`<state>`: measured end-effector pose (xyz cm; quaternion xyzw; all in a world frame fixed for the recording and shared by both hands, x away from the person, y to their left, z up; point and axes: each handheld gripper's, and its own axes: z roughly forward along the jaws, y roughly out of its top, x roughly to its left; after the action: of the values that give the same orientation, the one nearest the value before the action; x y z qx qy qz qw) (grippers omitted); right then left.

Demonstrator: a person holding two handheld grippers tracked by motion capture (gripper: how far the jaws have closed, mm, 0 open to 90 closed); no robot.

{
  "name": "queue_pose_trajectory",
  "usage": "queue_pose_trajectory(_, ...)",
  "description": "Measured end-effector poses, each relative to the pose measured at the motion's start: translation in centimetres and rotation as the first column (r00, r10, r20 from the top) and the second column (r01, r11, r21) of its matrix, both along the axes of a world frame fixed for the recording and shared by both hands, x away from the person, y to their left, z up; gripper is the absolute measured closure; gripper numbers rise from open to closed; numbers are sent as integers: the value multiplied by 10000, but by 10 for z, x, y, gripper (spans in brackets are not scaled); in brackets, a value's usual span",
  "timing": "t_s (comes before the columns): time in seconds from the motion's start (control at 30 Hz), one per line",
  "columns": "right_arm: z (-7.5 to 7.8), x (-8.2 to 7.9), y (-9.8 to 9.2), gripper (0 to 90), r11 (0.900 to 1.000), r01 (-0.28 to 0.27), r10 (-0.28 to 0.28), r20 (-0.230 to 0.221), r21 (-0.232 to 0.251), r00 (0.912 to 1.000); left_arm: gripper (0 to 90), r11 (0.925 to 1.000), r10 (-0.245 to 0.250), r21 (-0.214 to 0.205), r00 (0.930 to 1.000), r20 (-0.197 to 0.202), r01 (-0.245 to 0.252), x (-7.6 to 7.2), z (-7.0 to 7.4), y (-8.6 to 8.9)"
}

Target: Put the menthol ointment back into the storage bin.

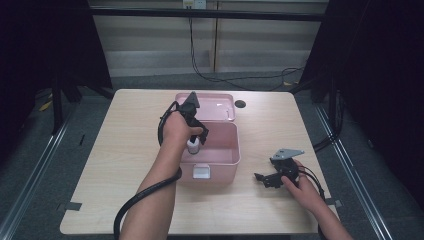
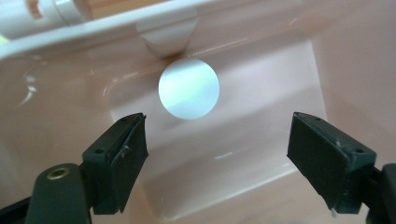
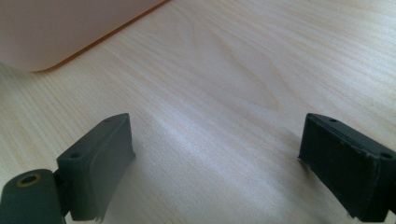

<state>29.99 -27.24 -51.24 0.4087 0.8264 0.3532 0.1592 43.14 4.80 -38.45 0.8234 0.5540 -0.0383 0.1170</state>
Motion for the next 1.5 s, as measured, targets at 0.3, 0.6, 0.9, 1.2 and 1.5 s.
queue_pose_trajectory(0.3, 0, 0, 0, 91, 10000, 6, -6, -9, 5, 10000, 194, 9974, -691, -175, 9976, 85, 692, -5, 18, 8)
queue_pose_trajectory(0.6, 0, 0, 0, 91, 10000, 3, -3, -11, 4, 10000, 196, 9870, -1607, 36, 9861, 421, 1606, -13, 34, 13)
queue_pose_trajectory(0.9, 0, 0, 0, 91, 10000, -1, 1, 0, 6, 10000, 197, 9632, -2685, 93, 9604, 746, 2686, -21, 46, 17)
queue_pose_trajectory(1.2, 0, 0, 0, 91, 10000, -2, 2, -2, 4, 10000, 200, 9230, -3831, 117, 9159, 1203, 3845, -33, 59, 19)
queue_pose_trajectory(1.5, 0, 0, 0, 91, 10000, 7, -7, -11, 6, 10000, 201, 8923, -4491, 237, 8814, 1461, 4507, -42, 71, 37)
